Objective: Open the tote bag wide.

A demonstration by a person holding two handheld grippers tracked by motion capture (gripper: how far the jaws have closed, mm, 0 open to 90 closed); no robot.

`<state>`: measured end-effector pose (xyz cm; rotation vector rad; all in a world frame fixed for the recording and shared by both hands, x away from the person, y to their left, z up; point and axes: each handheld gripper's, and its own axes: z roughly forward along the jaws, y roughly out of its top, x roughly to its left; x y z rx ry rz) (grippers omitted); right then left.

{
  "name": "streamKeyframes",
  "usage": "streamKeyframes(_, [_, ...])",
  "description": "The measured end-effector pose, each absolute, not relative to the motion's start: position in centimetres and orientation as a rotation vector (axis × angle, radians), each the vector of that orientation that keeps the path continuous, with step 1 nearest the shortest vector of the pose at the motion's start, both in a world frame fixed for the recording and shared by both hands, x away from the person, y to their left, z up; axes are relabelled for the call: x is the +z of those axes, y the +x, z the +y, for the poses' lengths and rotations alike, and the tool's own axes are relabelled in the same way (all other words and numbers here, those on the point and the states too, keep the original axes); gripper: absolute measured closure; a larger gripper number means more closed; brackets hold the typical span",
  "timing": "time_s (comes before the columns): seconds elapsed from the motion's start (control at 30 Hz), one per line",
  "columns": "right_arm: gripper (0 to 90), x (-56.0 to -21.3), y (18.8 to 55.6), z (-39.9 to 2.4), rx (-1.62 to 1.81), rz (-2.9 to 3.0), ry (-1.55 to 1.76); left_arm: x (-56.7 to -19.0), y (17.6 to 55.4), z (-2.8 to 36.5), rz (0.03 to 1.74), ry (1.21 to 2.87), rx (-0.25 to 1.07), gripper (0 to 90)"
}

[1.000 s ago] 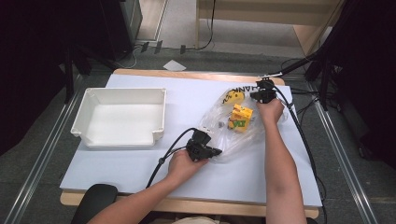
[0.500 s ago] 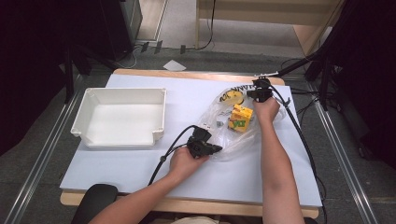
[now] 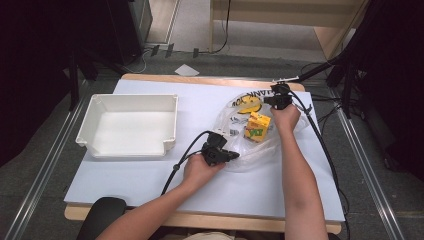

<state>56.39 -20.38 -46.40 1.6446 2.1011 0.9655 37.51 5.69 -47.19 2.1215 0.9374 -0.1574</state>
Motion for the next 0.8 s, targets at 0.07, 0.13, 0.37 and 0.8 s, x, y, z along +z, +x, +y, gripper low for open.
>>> streamKeyframes(0.07, [90.0, -46.1, 56.3, -20.4, 0.975, 2.101, 1.645, -47.0, 37.6, 5.8, 0.931, 2.115, -0.166, 85.5])
streamKeyframes(0.13, [90.0, -45.3, 55.7, -20.6, 0.983, 2.113, 1.629, -46.3, 37.6, 6.0, 0.928, 2.095, -0.159, 82.3])
streamKeyframes(0.37, [90.0, -43.0, 54.0, -20.9, 1.02, 2.14, 1.559, -44.8, 38.0, 6.3, 0.905, 2.079, -0.153, 74.2])
streamKeyframes(0.8, [84.6, -40.5, 49.7, -22.1, 1.105, 2.194, 1.471, -41.3, 39.5, 7.2, 0.852, 2.103, -0.126, 72.0])
